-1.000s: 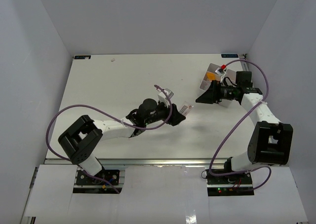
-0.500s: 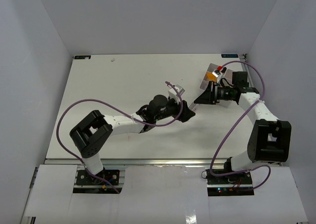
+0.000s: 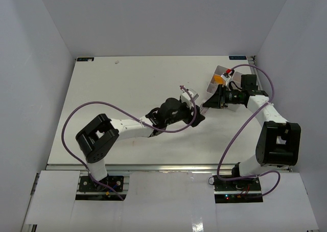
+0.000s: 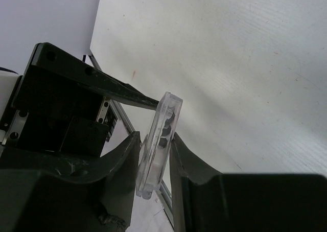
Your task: Organize the makeup
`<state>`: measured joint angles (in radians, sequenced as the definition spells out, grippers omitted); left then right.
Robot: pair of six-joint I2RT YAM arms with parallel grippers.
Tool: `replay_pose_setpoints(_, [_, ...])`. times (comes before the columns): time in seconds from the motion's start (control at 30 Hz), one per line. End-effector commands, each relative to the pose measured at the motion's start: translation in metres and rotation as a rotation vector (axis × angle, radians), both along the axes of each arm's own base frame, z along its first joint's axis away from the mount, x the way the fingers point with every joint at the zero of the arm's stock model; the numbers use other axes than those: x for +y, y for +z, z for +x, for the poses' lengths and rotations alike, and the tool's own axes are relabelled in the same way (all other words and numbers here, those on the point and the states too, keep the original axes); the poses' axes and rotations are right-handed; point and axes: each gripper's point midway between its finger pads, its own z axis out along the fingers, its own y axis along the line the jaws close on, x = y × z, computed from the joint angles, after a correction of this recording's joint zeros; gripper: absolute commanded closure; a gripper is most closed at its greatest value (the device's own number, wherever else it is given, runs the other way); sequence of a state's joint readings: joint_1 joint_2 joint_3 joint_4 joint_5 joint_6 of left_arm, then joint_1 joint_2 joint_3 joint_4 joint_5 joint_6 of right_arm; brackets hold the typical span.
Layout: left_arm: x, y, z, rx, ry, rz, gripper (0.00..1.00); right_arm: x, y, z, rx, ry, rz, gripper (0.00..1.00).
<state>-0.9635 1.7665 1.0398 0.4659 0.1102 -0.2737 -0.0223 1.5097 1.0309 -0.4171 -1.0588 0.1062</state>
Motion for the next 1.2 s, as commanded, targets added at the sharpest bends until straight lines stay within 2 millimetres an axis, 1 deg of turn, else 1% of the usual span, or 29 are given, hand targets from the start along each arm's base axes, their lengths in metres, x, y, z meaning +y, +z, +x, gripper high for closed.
replay_pose_setpoints(0.0, [-0.008,0.008,0.005,-0.092,0.004,0.034,0.75,0.01,0.014,-0.011,0.012,0.068,0.084,0.83])
replay_pose_setpoints(0.03, [-0.008,0.004,0.006,-0.093,0.007,0.046,0.71,0.009,0.015,-0.011,0.008,0.068,0.085,0.84])
replay_pose_setpoints(0.1, [-0.01,-0.001,0.007,-0.105,0.004,0.057,0.6,0.01,0.016,-0.011,0.002,0.074,0.091,0.87])
replay_pose_setpoints(0.2, [-0.011,-0.002,0.008,-0.121,0.006,0.063,0.47,0.009,0.017,-0.011,-0.007,0.076,0.09,0.89])
replay_pose_setpoints(0.27, [-0.011,0.0,0.009,-0.137,0.007,0.065,0.35,0.008,0.017,-0.01,-0.011,0.072,0.085,0.91])
replay_pose_setpoints(0.33, [-0.012,0.005,0.008,-0.154,0.006,0.064,0.27,0.006,0.015,-0.008,-0.016,0.061,0.068,0.91])
replay_pose_setpoints(0.47, [-0.013,0.01,0.004,-0.183,-0.007,0.07,0.17,0.002,0.012,-0.004,-0.023,0.045,0.042,0.92])
replay_pose_setpoints(0.53, [-0.012,0.012,0.002,-0.192,-0.011,0.07,0.14,0.0,0.011,-0.003,-0.025,0.042,0.033,0.92])
replay_pose_setpoints(0.63, [-0.008,0.019,-0.003,-0.203,-0.014,0.058,0.12,-0.002,0.013,0.0,-0.043,0.043,0.023,0.92])
replay_pose_setpoints(0.8, [0.004,0.043,-0.01,-0.229,-0.006,0.026,0.08,-0.008,0.02,0.009,-0.103,0.056,-0.014,0.92])
replay_pose_setpoints(0.9, [0.016,0.061,-0.015,-0.25,0.005,0.012,0.04,-0.017,0.025,0.019,-0.161,0.064,-0.076,0.92])
replay_pose_setpoints(1.0, [0.029,0.08,-0.022,-0.272,0.007,-0.003,0.02,-0.03,0.029,0.03,-0.229,0.068,-0.165,0.92])
replay_pose_setpoints(1.07, [0.043,0.097,-0.031,-0.28,0.01,-0.017,0.02,-0.04,0.039,0.044,-0.318,0.072,-0.24,0.92])
replay_pose_setpoints(1.1, [0.047,0.092,-0.034,-0.264,0.008,0.0,0.02,-0.044,0.038,0.047,-0.34,0.08,-0.275,0.92])
replay_pose_setpoints(1.17, [0.06,0.092,-0.042,-0.241,0.005,0.015,0.02,-0.053,0.043,0.057,-0.41,0.093,-0.347,0.92])
